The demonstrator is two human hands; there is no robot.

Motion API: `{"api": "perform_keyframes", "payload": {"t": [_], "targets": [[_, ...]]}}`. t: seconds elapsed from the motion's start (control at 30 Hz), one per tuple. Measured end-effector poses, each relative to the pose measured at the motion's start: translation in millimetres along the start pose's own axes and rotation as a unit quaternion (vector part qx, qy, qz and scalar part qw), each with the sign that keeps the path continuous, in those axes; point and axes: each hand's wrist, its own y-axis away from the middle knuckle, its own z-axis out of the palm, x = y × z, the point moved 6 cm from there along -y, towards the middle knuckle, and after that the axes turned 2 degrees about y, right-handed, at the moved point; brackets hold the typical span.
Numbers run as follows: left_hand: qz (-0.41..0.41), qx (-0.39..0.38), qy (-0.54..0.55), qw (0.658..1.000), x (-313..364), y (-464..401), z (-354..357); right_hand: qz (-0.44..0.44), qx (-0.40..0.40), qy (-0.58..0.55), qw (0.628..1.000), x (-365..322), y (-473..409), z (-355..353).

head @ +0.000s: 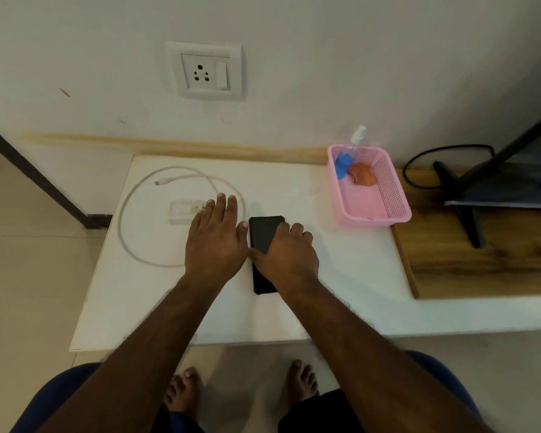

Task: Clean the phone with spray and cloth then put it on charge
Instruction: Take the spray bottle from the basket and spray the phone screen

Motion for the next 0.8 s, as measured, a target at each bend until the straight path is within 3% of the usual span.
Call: {"api": "perform_keyframes", "payload": {"t": [0.23, 0.33, 0.43, 0.57, 0.8], "targets": [[0.01, 0.016, 0.009, 1.0, 5, 2, -3, -0.039, 0.132, -0.045, 0.989, 25, -56, -90], [0.022, 0.017, 0.004, 1.0, 10, 3, -3, 0.01, 0.187, -0.087, 0.979, 55, -93, -131], [0.022, 0.014, 0.005, 1.0, 13, 2, -2, 0.093, 0.181, -0.179, 0.963, 92, -130, -144], [0.018, 0.006, 0.009, 1.0, 15, -1, 1, 0.129, 0.136, -0.198, 0.962, 120, -164, -134], [0.014, 0.013, 0.012, 1.0, 16, -3, 5, 0.102, 0.073, -0.218, 0.968, 129, -196, -96]]}}
